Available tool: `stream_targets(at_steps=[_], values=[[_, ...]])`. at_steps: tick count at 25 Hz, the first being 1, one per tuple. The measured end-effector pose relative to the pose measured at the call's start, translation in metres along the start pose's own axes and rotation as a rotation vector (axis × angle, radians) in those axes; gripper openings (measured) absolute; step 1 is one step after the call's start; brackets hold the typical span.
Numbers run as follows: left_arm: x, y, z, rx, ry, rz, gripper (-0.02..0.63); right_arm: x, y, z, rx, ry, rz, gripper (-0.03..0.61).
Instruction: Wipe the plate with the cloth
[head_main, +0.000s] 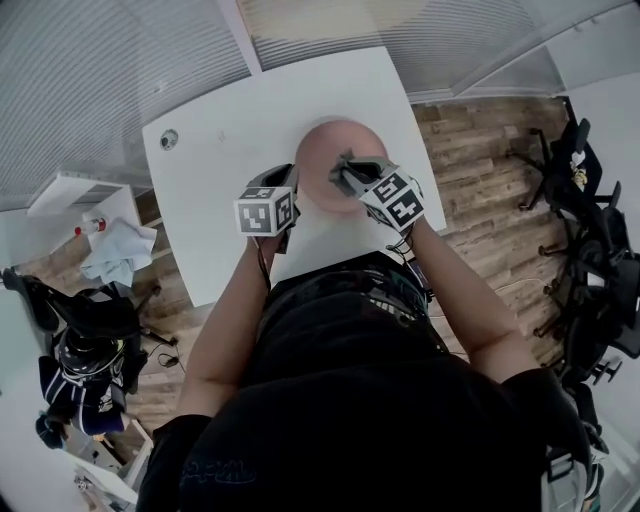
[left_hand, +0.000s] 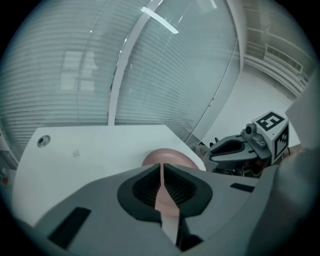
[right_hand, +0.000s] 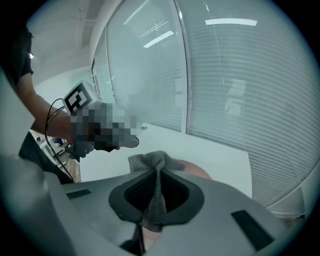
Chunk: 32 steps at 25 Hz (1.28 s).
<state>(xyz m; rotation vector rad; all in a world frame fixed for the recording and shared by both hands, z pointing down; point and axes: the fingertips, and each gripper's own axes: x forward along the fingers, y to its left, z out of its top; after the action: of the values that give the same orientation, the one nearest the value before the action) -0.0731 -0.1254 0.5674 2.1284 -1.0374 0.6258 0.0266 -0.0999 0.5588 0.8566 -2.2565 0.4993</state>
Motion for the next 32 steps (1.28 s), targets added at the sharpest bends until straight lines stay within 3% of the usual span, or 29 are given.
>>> stream_targets(at_steps=[10, 19, 25, 32], values=[[-0.082, -0.057, 0.031, 0.13, -0.19, -0.138, 0.015, -0.054, 0.038, 0.04, -0.006, -0.152, -0.078, 0.038], [-0.131, -0.103, 0.043, 0.151, -0.296, -0.211, 0.015, -0.116, 0.061, 0.046, 0.044, -0.266, -0.097, 0.038], [-0.14, -0.127, 0.039, 0.148, -0.315, -0.19, 0.015, -0.134, 0.061, 0.043, 0.035, -0.292, -0.053, 0.038], [-0.149, -0.189, 0.027, 0.104, -0.365, -0.131, 0.015, -0.186, 0.064, 0.025, -0.009, -0.336, 0.027, 0.038]])
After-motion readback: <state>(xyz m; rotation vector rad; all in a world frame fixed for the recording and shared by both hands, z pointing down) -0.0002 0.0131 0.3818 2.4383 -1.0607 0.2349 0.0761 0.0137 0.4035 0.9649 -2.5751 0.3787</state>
